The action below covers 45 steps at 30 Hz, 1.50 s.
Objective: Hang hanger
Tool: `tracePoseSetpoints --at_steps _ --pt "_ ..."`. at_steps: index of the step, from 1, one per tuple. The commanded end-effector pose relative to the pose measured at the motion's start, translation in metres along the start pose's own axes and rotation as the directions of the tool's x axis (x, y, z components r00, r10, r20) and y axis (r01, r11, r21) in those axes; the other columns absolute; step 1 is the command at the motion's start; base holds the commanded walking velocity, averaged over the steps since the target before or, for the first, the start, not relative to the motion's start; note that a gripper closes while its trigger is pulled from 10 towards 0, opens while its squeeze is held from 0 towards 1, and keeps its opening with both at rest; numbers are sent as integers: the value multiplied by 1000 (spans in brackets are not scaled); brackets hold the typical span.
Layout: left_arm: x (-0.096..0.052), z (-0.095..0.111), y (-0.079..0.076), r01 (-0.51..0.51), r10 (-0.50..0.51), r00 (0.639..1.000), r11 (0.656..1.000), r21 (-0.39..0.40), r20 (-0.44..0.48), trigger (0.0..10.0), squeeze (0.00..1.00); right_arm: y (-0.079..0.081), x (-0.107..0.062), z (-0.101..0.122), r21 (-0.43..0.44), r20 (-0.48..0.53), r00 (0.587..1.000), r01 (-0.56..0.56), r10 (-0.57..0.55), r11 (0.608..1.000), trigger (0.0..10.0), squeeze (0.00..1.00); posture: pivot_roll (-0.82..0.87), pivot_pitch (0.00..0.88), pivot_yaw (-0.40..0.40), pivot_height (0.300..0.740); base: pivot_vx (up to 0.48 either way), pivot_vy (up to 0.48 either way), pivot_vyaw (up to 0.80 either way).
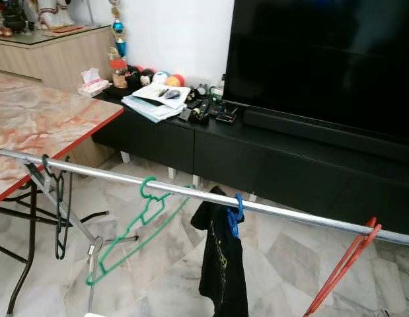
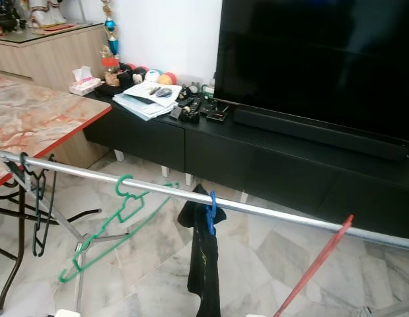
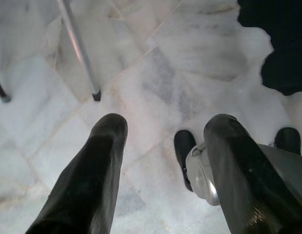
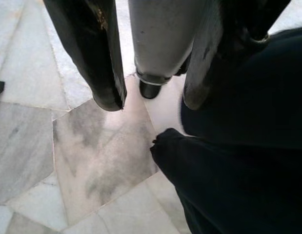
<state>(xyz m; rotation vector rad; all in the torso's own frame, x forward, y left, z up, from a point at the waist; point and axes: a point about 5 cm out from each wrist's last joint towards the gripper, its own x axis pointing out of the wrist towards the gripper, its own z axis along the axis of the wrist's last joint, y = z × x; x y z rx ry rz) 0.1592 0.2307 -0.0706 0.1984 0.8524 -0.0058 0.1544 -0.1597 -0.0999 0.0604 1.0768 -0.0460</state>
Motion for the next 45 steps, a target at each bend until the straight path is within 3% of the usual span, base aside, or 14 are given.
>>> tracePoseSetpoints --at_steps 1,5,12,28,45 --pt "4 -3 3 -48 46 998 997 -58 -37 10000 0 -1 0 0 24 2 1000 9 -9 1000 10000 0 134 0 -22 740 0 0 0" --pt "8 -6 -6 -38 30 995 996 -77 -94 10000 0 -1 0 0 28 6 1000 13 -13 1000 10000 0 116 0 -23 740 0 0 0" --pt "14 2 -16 -17 8 997 993 -116 -78 10000 0 -1 0 -1 43 13 1000 25 -26 999 10000 0 98 0 -9 740 0 0 0" --pt "8 -20 -17 -25 7 989 993 -116 -149 10000 0 0 0 -2 48 9 999 50 -51 998 10000 0 105 0 0 740 0 0 0" --pt "7 -25 -17 -29 7 987 991 -134 -163 10000 0 -3 -1 -2 33 11 998 56 -57 998 10000 0 105 0 -16 740 -177 0 0"
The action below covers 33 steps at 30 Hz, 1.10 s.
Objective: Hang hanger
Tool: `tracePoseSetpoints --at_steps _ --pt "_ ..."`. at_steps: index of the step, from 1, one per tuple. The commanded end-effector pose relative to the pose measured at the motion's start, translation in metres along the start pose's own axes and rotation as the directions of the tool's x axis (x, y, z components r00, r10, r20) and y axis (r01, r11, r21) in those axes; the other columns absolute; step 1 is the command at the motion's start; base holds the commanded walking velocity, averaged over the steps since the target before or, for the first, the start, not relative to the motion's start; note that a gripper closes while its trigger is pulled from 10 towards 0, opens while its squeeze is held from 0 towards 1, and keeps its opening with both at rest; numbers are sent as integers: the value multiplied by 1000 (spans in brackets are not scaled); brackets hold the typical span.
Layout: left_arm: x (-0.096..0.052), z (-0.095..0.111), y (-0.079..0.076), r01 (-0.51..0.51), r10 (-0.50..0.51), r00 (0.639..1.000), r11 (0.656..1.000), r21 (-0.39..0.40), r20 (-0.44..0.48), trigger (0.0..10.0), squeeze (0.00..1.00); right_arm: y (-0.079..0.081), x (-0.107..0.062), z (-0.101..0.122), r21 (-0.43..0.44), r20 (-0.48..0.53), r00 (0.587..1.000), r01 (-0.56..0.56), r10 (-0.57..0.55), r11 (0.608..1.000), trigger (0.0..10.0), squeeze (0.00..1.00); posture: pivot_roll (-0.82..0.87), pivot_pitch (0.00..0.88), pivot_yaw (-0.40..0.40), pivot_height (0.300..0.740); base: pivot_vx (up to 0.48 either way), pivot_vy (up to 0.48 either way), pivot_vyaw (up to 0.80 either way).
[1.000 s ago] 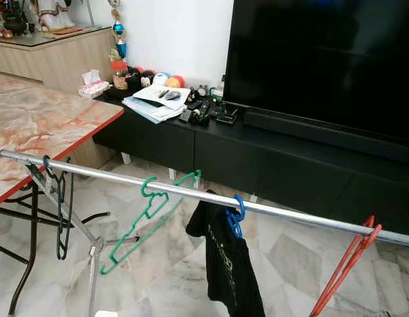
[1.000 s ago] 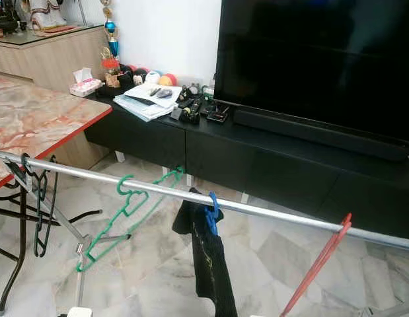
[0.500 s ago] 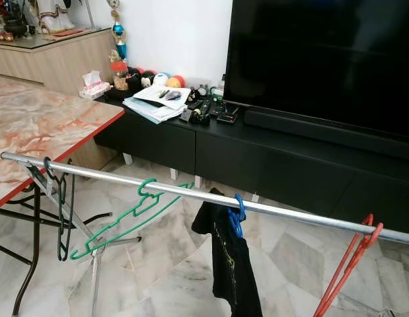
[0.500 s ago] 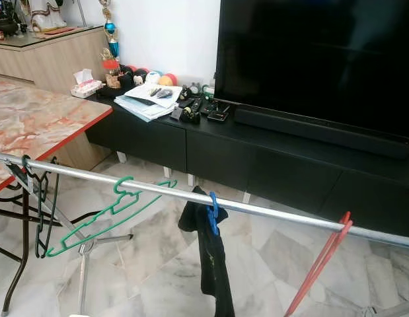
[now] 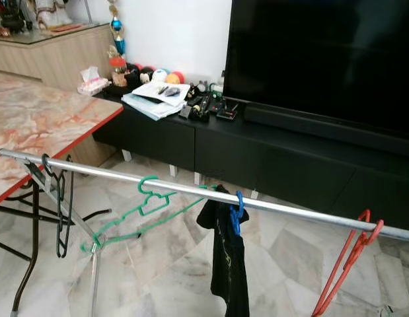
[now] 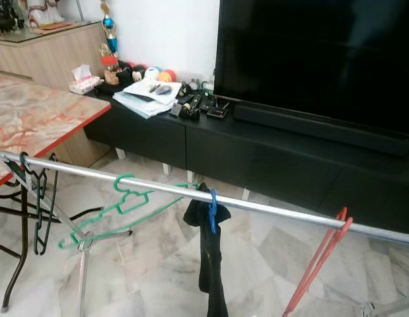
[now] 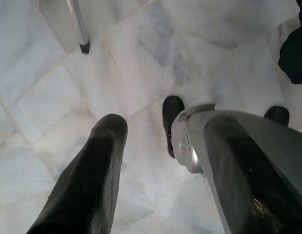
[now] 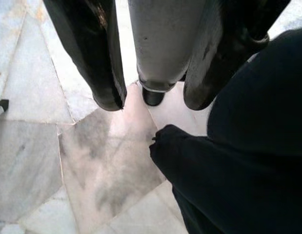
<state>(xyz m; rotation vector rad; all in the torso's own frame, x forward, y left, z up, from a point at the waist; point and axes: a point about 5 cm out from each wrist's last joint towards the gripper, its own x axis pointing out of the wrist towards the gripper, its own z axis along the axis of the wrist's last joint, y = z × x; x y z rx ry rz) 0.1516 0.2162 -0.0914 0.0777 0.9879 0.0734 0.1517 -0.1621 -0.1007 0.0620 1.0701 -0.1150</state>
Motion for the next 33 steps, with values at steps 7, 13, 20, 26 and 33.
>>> tracePoseSetpoints --at_steps 7,13,20,26,33 --pt "-2 -13 -1 -7 7 999 1000 -5 -41 10000 0 -1 0 0 -4 6 1000 5 -5 1000 10000 0 102 0 -16 740 -277 0 0" --pt "-3 -17 -5 -6 6 998 1000 -2 -61 10000 0 -1 0 0 0 6 1000 7 -7 1000 10000 0 102 0 -16 740 -286 0 0" --pt "-3 -18 -3 -10 10 998 1000 6 -68 10000 0 -1 0 0 -2 -1 1000 5 -5 1000 10000 0 105 0 -18 740 -198 0 -311" --pt "-3 -17 -2 -10 10 997 1000 3 -71 10000 0 -1 0 1 -6 -1 1000 4 -4 1000 10000 0 106 0 -20 740 0 0 -800" --pt "-3 -17 -2 -10 10 997 1000 3 -71 10000 0 -1 0 1 -6 -1 1000 4 -4 1000 10000 0 106 0 -20 740 0 0 -800"
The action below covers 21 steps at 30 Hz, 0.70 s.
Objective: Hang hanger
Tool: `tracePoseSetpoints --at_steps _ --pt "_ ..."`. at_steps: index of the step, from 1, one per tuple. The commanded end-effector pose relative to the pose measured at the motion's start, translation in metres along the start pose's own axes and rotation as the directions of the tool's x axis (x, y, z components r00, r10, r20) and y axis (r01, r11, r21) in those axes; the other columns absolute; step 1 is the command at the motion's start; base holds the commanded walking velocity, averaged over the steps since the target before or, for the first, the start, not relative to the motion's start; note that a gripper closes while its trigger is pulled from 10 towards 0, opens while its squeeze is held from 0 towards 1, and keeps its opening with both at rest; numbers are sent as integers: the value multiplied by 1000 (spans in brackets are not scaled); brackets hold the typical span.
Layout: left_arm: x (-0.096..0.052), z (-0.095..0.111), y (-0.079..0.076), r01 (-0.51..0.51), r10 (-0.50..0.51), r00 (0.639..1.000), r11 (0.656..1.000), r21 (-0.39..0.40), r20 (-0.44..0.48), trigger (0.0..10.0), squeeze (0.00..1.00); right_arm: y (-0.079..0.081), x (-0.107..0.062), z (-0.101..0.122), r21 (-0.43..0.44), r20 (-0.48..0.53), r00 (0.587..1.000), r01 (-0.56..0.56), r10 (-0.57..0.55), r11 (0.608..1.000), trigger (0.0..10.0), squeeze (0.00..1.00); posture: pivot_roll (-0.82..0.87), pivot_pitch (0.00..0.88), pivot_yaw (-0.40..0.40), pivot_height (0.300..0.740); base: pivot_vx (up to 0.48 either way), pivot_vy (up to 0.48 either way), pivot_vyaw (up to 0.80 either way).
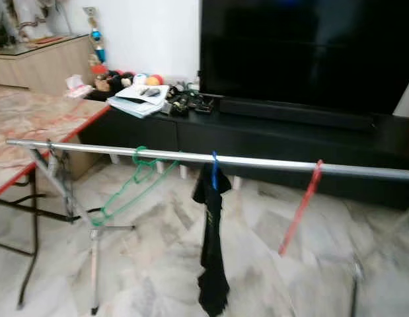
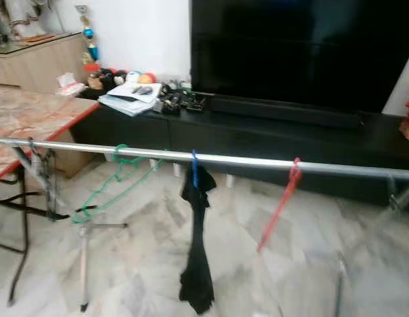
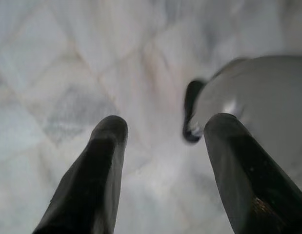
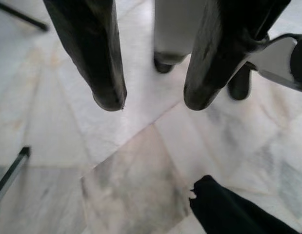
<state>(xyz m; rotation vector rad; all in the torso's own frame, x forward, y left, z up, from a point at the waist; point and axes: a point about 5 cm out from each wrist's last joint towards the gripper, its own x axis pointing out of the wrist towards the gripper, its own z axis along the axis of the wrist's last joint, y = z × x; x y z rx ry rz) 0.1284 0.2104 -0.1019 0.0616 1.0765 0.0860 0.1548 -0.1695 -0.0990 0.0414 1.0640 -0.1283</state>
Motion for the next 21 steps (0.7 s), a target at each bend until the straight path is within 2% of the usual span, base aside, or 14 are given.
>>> tracePoseSetpoints --at_steps 1,21 --pt "1 8 4 -10 9 1000 1000 17 19 10000 0 6 -1 -4 4 -8 1000 -17 17 1000 10000 0 106 0 -20 740 0 0 -800" --pt "1 8 4 -10 9 1000 1000 17 19 10000 0 6 -1 -4 4 -8 1000 -17 17 1000 10000 0 106 0 -20 740 0 0 -800"
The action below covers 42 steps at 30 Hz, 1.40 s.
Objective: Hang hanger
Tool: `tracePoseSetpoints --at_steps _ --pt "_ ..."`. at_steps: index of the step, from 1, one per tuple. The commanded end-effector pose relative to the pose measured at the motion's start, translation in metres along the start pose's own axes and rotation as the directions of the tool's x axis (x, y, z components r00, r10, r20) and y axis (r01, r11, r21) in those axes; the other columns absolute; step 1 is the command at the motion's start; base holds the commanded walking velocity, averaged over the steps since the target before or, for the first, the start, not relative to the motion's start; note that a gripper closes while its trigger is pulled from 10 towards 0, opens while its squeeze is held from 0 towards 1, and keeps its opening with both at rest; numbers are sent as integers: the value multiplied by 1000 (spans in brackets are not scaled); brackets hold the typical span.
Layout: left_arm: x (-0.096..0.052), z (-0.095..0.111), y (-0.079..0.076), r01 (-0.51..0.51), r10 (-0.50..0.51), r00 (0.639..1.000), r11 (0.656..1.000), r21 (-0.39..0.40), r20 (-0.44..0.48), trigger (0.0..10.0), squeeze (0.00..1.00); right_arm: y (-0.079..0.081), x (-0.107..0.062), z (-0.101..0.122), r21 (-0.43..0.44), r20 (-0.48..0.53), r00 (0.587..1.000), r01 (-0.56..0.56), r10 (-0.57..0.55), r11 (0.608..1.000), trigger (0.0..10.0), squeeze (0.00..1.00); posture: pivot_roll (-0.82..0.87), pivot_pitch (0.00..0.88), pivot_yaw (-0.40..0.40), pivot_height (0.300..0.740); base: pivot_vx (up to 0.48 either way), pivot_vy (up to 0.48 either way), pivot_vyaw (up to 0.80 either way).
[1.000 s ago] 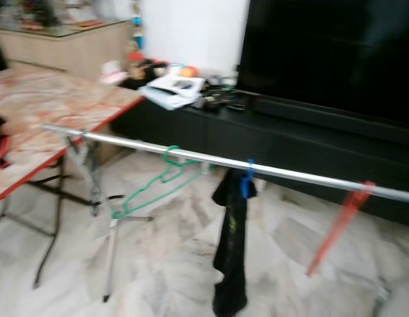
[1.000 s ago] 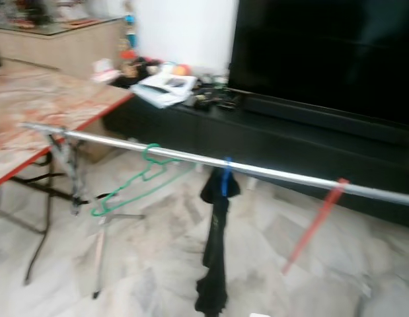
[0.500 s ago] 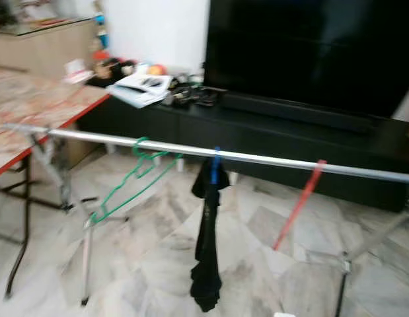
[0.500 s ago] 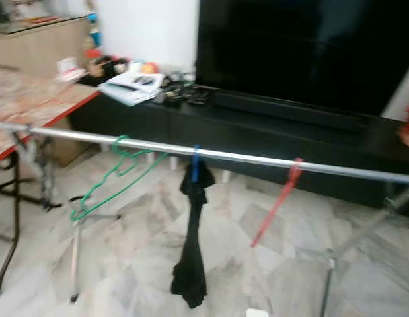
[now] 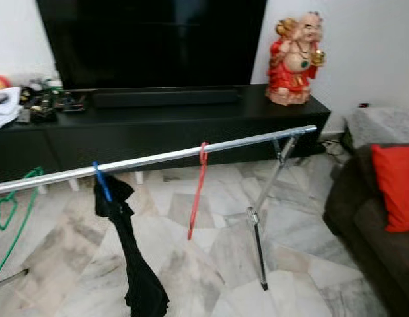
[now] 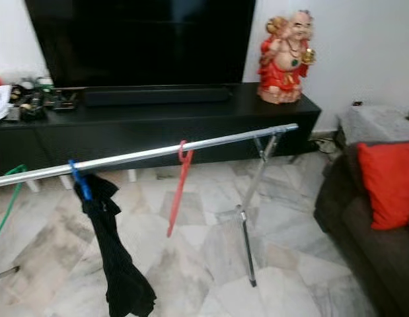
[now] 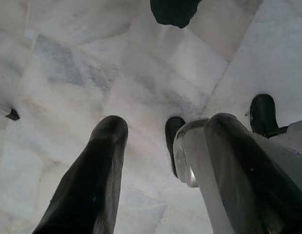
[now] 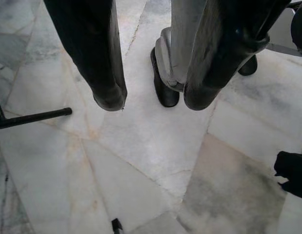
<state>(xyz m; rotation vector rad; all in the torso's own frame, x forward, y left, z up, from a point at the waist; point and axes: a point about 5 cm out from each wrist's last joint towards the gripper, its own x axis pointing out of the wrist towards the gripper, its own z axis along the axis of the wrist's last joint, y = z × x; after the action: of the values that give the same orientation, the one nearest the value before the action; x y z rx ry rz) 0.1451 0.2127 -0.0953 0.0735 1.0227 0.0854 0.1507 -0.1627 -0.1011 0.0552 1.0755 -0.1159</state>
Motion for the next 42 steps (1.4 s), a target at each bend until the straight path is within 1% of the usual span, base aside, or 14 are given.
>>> tracePoseSetpoints --at_steps 1,3,4,7,8,37,40,42 --pt "-2 -10 2 -3 3 999 1000 10 -35 10000 0 0 0 2 -1 4 1000 0 0 1000 10000 0 106 0 -20 740 0 0 -800" --pt "-2 -10 3 -2 3 999 1000 14 -40 10000 0 0 0 2 -2 4 1000 -4 4 1000 10000 0 111 0 -21 740 0 0 -800" --pt "-2 -10 3 1 0 999 1000 25 -43 10000 0 1 0 2 -2 4 1000 -9 9 1000 10000 0 110 0 -20 740 0 -349 -800" --pt "-2 -10 3 2 -1 999 1000 26 -45 10000 0 1 0 2 -1 4 1000 -9 9 1000 10000 0 109 0 -19 740 0 -369 -800" --pt "-2 -11 2 2 -1 999 1000 13 -48 10000 0 1 0 2 -1 5 1000 -9 9 1000 10000 0 110 0 -19 740 0 0 -800" --pt "-2 -10 2 16 -16 999 1000 21 -45 10000 0 4 0 2 6 5 1000 -15 15 1000 10000 0 114 0 -11 740 0 0 -800" --pt "-2 -10 2 17 -16 999 999 29 -45 10000 0 3 0 2 5 4 1000 -16 16 1000 10000 0 114 0 -11 740 0 0 -800" --pt "-2 -9 2 19 -16 999 998 54 -45 10000 0 3 0 2 4 4 1000 -16 16 1000 10000 0 114 0 -11 740 0 -171 -800"
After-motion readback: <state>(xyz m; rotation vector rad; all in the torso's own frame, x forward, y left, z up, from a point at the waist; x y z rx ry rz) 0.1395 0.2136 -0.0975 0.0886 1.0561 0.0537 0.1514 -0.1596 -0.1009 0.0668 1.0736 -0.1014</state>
